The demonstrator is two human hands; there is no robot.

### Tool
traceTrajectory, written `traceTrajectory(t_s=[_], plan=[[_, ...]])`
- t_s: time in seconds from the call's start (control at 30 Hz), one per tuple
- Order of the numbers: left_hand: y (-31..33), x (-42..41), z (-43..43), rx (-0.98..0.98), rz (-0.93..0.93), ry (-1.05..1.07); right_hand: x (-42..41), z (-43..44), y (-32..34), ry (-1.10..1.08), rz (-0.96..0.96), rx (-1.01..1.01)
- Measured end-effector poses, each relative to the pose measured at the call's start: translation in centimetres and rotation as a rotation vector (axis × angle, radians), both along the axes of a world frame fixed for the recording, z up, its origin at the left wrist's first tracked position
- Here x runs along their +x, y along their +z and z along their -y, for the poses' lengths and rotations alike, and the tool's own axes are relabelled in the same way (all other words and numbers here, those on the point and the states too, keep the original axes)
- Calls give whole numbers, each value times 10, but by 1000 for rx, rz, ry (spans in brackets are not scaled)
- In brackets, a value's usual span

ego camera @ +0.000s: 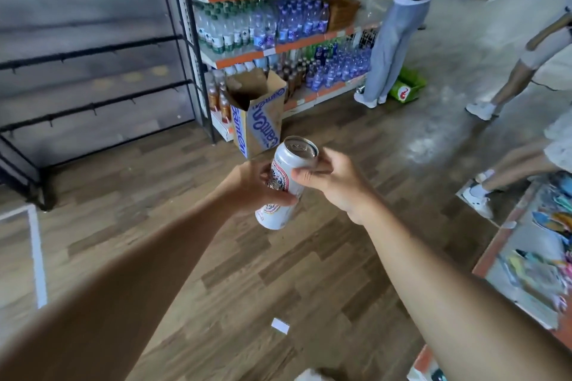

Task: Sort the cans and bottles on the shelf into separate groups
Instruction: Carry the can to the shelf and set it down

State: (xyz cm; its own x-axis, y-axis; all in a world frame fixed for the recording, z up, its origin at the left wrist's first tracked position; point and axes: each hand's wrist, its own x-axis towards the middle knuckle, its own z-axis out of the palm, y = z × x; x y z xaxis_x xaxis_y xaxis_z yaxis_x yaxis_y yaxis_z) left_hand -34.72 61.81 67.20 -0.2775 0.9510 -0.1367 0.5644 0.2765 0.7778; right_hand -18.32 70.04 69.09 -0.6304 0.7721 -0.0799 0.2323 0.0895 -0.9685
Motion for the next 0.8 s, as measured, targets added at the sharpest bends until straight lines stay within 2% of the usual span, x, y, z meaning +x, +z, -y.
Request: traceTrajectory(t_s=[0.17, 0.37, 0.57, 0.8], plan=[[-4, -29, -78, 36, 15, -28, -38, -82, 0, 11, -61, 18], [-16, -54, -187, 8, 153, -8, -71, -210, 13, -48, -166, 22], [-10, -84, -297, 7, 160, 29, -111, -323, 37, -41, -176, 46], [-22, -150, -398, -27, 149, 71, -176, -422, 34, 8, -151, 7]])
